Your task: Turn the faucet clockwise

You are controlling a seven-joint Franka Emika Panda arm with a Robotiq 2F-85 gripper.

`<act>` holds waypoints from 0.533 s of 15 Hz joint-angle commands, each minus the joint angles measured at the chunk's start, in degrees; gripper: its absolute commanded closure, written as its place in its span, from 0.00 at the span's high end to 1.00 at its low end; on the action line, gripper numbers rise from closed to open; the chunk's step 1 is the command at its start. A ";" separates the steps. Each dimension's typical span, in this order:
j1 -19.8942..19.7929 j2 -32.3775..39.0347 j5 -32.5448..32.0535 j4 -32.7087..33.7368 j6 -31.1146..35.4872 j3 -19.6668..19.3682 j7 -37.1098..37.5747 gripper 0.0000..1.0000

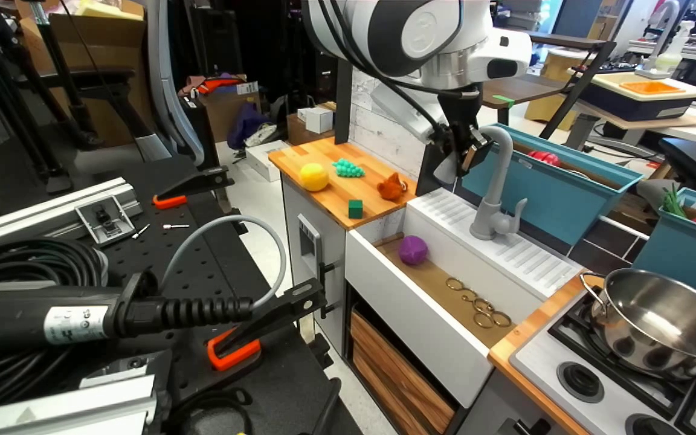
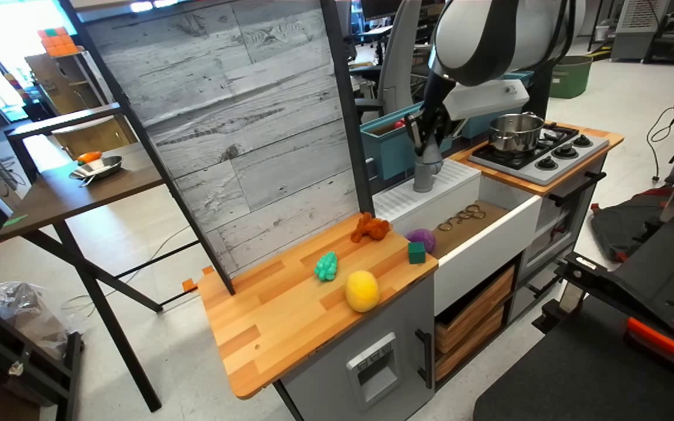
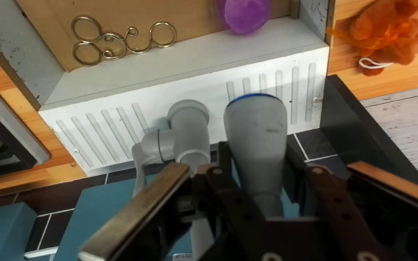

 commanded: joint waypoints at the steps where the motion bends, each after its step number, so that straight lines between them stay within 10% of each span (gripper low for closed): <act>1: 1.97 -2.08 3.09 0.15 -9.12 4.43 0.91 0.11; 8: -1.70 -3.09 6.52 3.00 -13.84 9.49 -3.05 0.11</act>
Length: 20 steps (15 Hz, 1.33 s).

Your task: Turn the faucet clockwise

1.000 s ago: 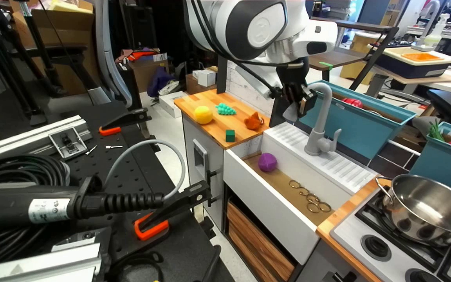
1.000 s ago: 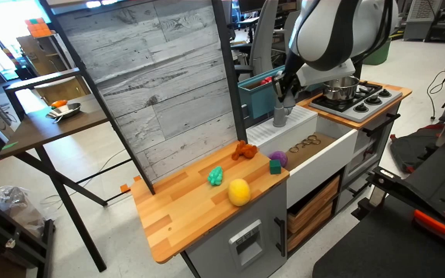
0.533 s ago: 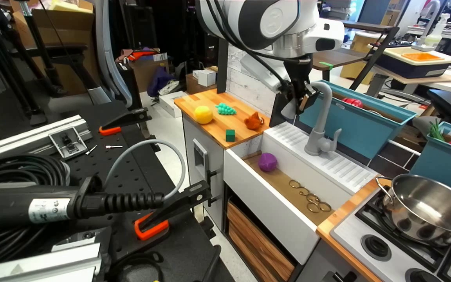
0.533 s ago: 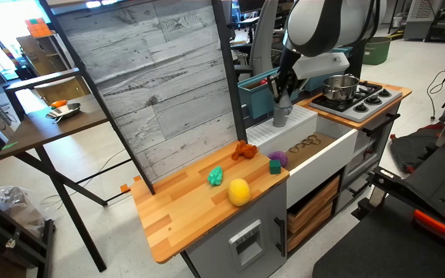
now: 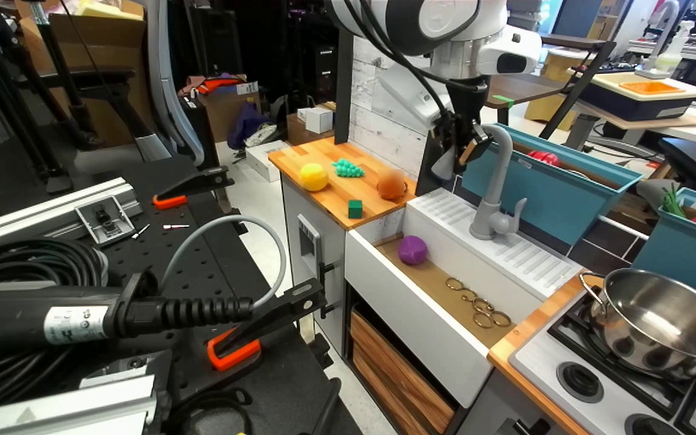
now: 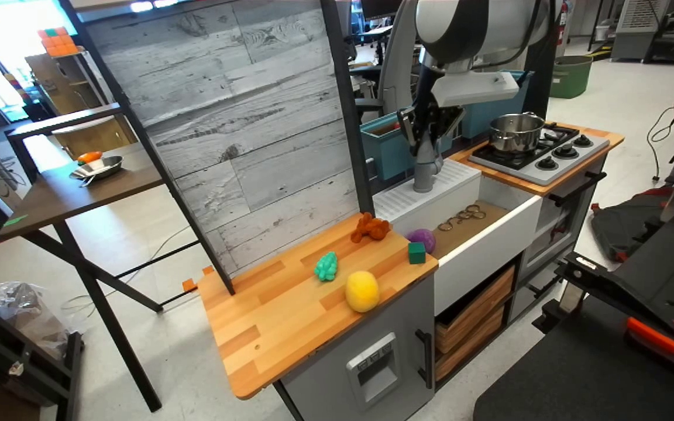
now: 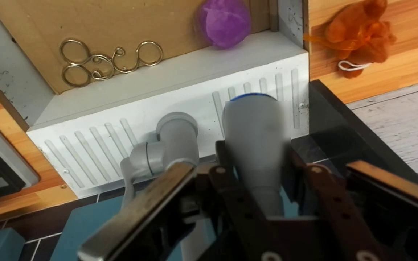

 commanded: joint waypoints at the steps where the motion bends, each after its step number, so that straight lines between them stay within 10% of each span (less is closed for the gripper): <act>1: -1.09 -3.57 2.84 -2.43 -3.12 8.18 -3.39 0.11; 6: -2.93 -3.35 1.98 -4.25 -2.78 9.31 -6.97 0.11; 7: -3.05 -3.70 1.87 -4.67 -3.27 9.23 -7.15 0.61; 13: -4.65 -8.90 3.96 -9.06 -16.18 16.15 -11.48 0.98; 20: -1.74 -28.65 2.04 -21.39 -40.97 8.34 -11.96 1.00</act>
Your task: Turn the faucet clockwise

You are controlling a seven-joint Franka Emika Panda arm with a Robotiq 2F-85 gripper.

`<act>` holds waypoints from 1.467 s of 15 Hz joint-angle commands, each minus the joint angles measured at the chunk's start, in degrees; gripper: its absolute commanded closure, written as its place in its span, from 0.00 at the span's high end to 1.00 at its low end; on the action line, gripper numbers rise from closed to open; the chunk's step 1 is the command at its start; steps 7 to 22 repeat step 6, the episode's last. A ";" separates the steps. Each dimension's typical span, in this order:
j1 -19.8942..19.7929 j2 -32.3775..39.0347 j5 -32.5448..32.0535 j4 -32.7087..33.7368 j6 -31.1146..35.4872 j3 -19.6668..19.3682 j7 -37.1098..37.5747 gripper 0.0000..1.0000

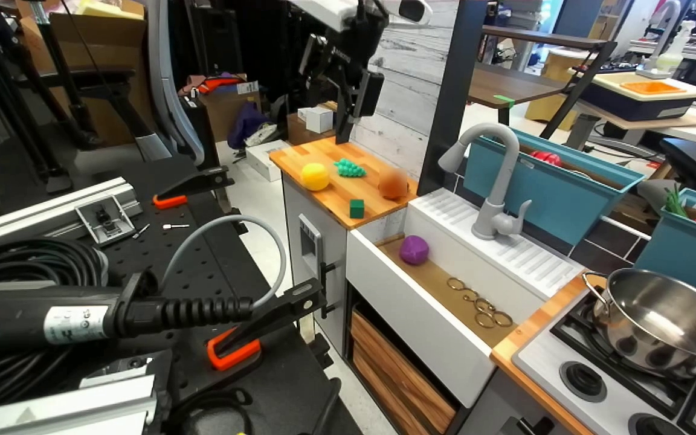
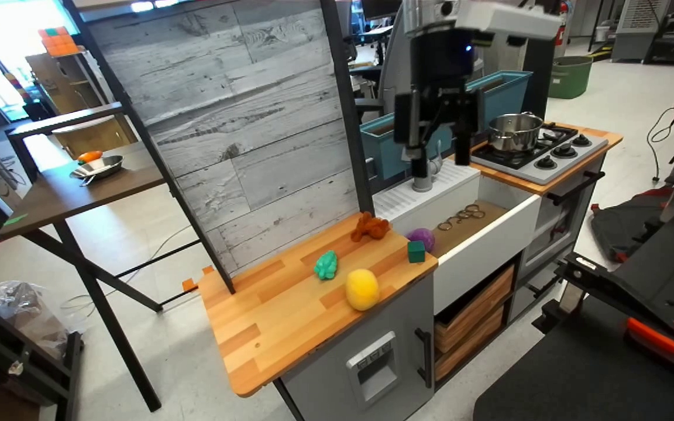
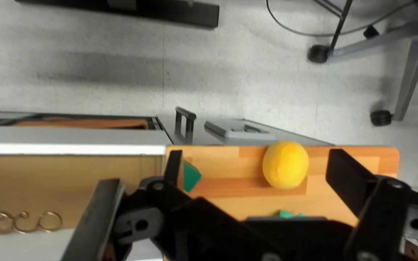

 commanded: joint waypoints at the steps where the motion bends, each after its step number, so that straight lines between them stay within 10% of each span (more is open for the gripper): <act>1: 1.58 -12.94 -0.79 -8.23 -9.49 -5.06 -0.24 1.00; 22: 2.44 -15.00 0.15 -8.86 -9.46 -7.48 -0.63 1.00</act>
